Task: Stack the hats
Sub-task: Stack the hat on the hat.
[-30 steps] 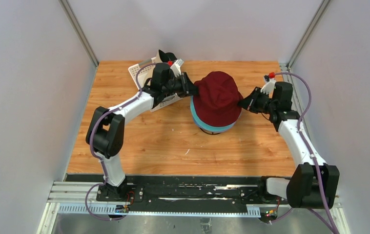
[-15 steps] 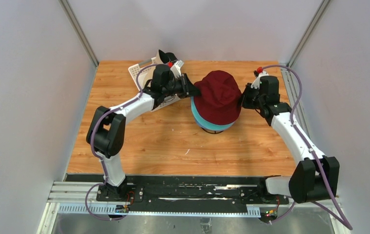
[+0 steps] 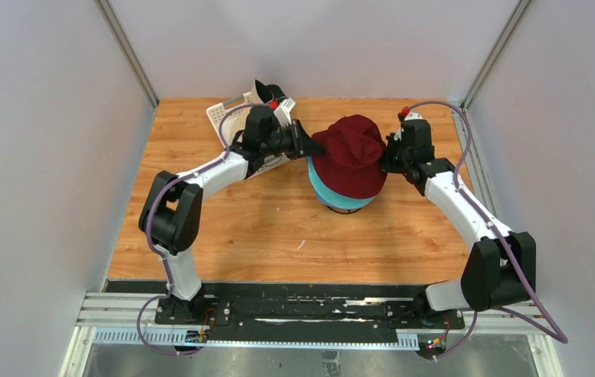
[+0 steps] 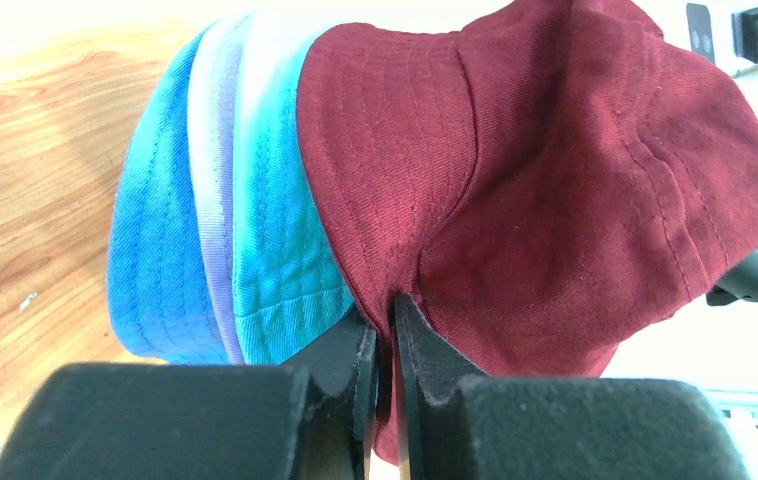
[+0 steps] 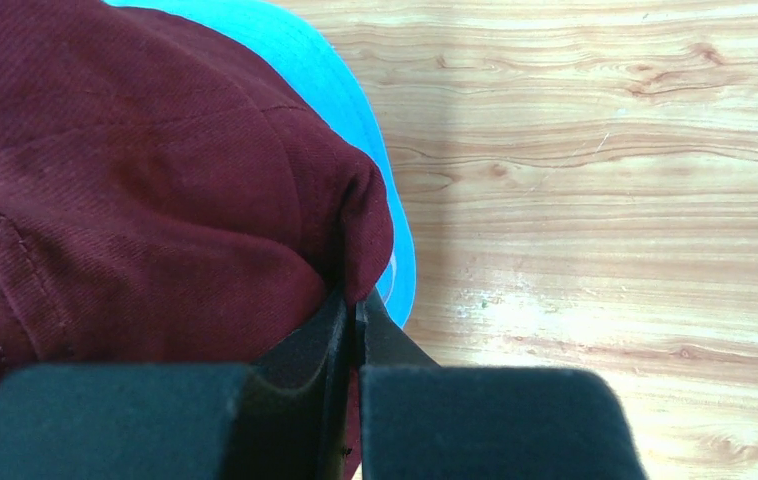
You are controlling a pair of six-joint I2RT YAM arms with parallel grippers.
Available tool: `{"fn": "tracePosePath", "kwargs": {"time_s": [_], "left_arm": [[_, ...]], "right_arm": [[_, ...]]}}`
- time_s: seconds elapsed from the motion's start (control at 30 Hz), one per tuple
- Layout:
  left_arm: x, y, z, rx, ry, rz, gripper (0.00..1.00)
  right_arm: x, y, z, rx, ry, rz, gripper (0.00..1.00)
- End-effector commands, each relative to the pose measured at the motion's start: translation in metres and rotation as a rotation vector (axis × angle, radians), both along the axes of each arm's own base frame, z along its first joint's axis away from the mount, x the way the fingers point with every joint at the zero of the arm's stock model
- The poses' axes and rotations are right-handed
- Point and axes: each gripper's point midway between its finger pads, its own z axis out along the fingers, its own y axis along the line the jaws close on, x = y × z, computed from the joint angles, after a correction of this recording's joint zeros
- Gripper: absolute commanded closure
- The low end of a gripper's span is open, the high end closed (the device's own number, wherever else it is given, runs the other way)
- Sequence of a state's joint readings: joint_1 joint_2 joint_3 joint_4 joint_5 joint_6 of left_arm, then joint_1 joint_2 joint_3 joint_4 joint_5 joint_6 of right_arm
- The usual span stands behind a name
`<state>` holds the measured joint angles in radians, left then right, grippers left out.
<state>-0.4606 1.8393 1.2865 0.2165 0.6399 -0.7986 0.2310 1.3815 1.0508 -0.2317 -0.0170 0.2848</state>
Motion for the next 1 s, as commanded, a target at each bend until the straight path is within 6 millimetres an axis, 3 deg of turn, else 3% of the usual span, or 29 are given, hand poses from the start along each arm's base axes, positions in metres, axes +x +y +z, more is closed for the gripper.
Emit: {"fn": "tracePosePath", "kwargs": {"time_s": [0.0, 0.47, 0.97], "left_arm": [[-0.018, 0.02, -0.098, 0.188, 0.19, 0.042, 0.88], [-0.043, 0.043, -0.147, 0.253, 0.26, 0.058, 0.89], [-0.052, 0.048, -0.169, 0.28, 0.28, 0.052, 0.89]], "right_arm": [[-0.031, -0.001, -0.058, -0.094, 0.221, 0.025, 0.99], [-0.028, 0.001, -0.075, -0.123, 0.262, 0.022, 0.99], [-0.032, -0.003, -0.095, -0.163, 0.325, 0.015, 0.99]]}}
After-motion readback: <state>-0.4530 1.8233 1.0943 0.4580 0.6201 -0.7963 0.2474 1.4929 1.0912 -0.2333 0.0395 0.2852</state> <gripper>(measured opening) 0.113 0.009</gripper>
